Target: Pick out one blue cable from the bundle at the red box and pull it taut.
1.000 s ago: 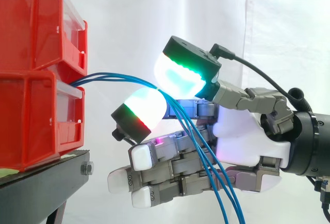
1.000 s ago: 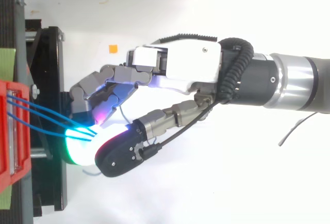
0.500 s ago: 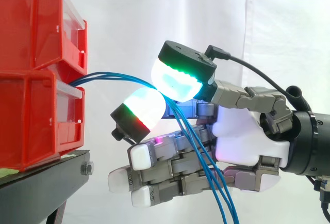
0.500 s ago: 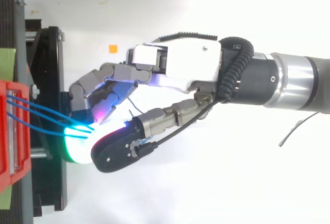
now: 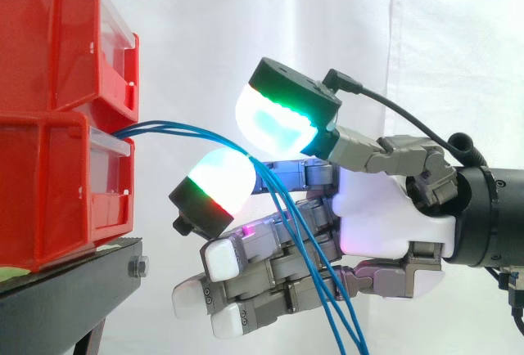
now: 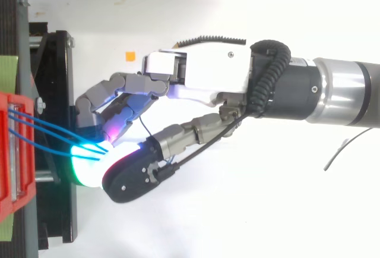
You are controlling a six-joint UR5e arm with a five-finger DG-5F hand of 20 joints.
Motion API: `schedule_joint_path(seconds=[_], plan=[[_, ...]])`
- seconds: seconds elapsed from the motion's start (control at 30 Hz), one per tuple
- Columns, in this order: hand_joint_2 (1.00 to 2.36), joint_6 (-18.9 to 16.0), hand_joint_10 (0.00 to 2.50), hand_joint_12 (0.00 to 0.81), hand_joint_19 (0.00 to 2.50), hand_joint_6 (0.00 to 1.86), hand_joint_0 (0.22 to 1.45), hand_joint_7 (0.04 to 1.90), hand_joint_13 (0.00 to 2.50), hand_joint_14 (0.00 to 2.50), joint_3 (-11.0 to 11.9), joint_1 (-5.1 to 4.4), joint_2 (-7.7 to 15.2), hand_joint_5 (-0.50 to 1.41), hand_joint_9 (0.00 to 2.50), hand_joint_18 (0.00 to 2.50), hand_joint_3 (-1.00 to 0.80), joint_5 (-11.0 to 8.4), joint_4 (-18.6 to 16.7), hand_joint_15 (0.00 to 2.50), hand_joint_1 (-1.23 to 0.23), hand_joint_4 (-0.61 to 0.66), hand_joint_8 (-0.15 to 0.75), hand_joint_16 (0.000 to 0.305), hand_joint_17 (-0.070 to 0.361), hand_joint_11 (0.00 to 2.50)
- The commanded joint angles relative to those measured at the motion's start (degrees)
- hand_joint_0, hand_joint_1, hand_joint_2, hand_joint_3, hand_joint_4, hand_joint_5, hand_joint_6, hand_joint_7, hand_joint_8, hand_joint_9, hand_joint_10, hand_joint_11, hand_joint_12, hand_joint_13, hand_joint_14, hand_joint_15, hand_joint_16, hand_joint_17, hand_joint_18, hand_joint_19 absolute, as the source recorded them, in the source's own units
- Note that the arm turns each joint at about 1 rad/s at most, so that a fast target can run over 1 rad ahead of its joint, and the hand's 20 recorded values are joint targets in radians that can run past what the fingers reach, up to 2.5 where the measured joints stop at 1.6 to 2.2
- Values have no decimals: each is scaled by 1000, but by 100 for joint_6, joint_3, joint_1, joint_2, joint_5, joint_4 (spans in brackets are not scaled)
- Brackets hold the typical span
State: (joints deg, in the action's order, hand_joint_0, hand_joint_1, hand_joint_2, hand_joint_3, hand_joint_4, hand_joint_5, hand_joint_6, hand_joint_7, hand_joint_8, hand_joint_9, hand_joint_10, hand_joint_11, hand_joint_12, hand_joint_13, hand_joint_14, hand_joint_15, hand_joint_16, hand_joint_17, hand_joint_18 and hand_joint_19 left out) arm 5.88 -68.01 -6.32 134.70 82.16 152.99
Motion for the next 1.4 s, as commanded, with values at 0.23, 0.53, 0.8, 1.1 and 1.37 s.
schedule_joint_path(seconds=[0.23, 0.53, 0.8, 1.1, 1.37], plan=[[1023, 10, 20, 328, 485, 762, 592, 1154, 621, 11, 95, 25, -5, -166, 867, 426, -271, 11, 389, 265, -493, 153, 298, 50, 112, 528], [1029, 27, 21, 328, 484, 810, 585, 1101, 617, 11, 121, 43, -5, -191, 831, 431, -195, 11, 389, 272, -612, 156, 288, 50, 113, 542], [1026, 27, 21, 321, 458, 829, 601, 1057, 615, 11, 139, 52, 3, -204, 801, 438, -225, 11, 389, 264, -669, 151, 283, 50, 113, 552], [1022, 115, 21, 318, 439, 843, 622, 1038, 612, 10, 156, 60, -32, -211, 786, 463, -289, 2, 415, 246, -737, 138, 278, 49, 111, 579], [1015, 335, 20, 314, 434, 859, 646, 1010, 622, 11, 165, 60, -111, -215, 783, 489, -366, 2, 451, 251, -782, 148, 276, 49, 111, 596]])
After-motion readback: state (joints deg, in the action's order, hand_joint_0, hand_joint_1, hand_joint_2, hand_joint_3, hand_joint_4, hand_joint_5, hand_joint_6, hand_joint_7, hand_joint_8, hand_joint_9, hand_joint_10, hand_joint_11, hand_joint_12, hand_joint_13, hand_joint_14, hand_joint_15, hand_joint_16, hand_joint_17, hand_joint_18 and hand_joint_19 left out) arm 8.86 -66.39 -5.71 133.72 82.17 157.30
